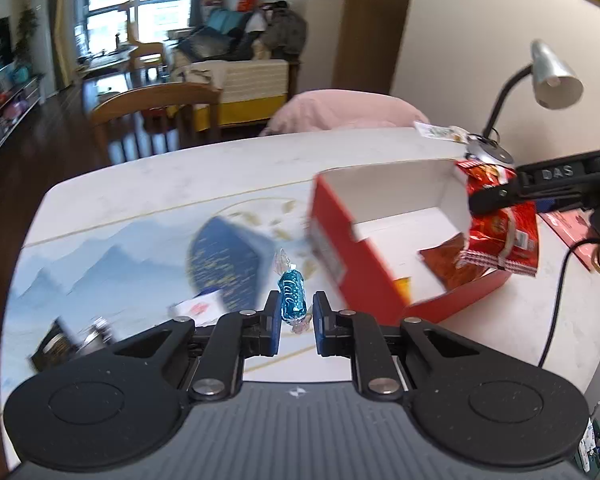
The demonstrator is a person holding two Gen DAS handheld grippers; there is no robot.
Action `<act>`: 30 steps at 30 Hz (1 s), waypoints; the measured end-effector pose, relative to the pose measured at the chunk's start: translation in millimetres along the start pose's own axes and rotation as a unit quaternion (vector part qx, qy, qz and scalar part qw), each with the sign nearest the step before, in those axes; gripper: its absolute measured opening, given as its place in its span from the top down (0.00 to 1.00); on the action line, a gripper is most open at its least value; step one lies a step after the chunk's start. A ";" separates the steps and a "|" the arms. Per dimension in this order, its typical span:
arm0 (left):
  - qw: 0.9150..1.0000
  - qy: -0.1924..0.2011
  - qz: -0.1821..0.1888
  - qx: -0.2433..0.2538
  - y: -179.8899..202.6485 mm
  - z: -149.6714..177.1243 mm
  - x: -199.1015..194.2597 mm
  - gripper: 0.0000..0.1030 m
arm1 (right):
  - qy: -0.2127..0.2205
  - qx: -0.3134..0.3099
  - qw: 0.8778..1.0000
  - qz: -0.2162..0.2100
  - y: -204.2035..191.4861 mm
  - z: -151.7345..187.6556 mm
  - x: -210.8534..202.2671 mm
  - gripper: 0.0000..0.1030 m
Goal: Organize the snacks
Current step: 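Carry the blue candy and red snack bag over the red box with both tools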
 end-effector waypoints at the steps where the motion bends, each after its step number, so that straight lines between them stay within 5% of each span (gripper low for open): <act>1: 1.000 -0.001 0.004 0.006 11.3 -5.0 4.3 0.85 | -0.001 0.000 1.000 0.002 9.1 -3.2 -0.3 0.30; 17: 0.995 -0.064 0.029 0.070 135.3 -52.7 86.8 0.85 | -0.079 -0.045 0.996 0.025 93.9 -32.6 52.5 0.30; 30: 0.982 -0.162 0.021 0.097 165.1 -41.0 148.8 0.85 | -0.144 -0.054 0.988 0.026 104.9 -22.4 99.3 0.30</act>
Point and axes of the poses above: each gripper's, at about its wrist camera, not at the fingertips, and x roughly the way its jaws point, y to its right, z to its underside, the point moved 5 cm from there along x, roughly the way its jaws point, and after that the axes turned 14 degrees about -z, right-handed, at the moved point
